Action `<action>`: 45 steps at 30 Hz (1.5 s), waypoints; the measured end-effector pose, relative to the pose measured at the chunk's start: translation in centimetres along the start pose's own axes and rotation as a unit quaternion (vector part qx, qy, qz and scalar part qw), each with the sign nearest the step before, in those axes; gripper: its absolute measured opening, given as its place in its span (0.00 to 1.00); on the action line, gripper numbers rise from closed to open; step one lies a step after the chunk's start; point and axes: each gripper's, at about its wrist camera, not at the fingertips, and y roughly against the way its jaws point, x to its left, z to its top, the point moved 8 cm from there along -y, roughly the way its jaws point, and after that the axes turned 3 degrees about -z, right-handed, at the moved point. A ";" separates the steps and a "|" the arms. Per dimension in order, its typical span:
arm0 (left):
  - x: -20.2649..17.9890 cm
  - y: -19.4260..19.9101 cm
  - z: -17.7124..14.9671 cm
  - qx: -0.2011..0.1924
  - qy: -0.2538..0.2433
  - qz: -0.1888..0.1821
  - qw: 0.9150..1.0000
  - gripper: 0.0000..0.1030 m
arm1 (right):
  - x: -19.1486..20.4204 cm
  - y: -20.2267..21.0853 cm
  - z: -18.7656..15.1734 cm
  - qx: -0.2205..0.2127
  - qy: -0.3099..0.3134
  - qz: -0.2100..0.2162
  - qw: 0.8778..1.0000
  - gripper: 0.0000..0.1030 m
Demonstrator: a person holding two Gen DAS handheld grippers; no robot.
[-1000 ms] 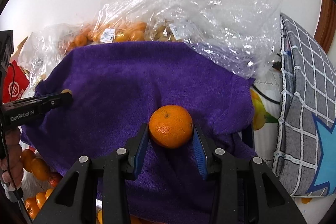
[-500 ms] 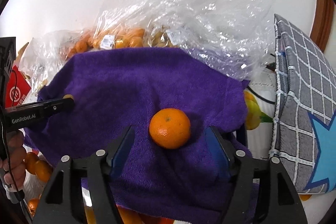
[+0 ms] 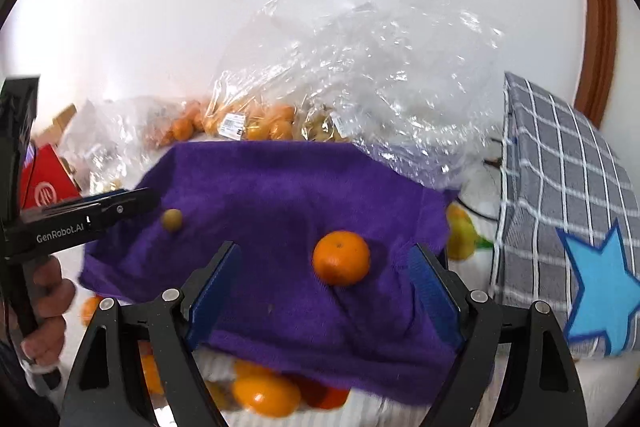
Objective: Organize fruits
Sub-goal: 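Carry the orange onto the purple towel and open the right tool while the left releases its fruit there, then withdraw both tools from the towel toward the loose oranges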
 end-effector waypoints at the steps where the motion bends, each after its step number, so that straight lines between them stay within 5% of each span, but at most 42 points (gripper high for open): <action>1: 0.2 0.5 -0.2 -0.001 0.001 0.001 1.000 0.53 | -0.1 0.5 -0.3 0.003 -0.005 0.007 1.000 0.82; 14: 1.9 9.6 -5.4 -0.027 0.021 0.000 0.999 0.53 | 0.2 9.4 -6.6 -0.022 -0.036 -0.003 0.999 0.82; 22: 2.8 11.7 -7.8 -0.025 0.033 0.004 0.999 0.53 | 1.4 13.1 -7.8 -0.061 -0.022 -0.015 0.998 0.82; 28: 4.4 11.6 -9.0 -0.022 0.062 0.005 0.998 0.53 | 1.3 12.3 -7.7 -0.057 -0.026 -0.009 0.998 0.82; 45: 4.2 9.4 -9.9 0.018 0.026 0.012 0.999 0.53 | 1.5 7.1 -8.4 -0.002 0.002 -0.004 1.000 0.75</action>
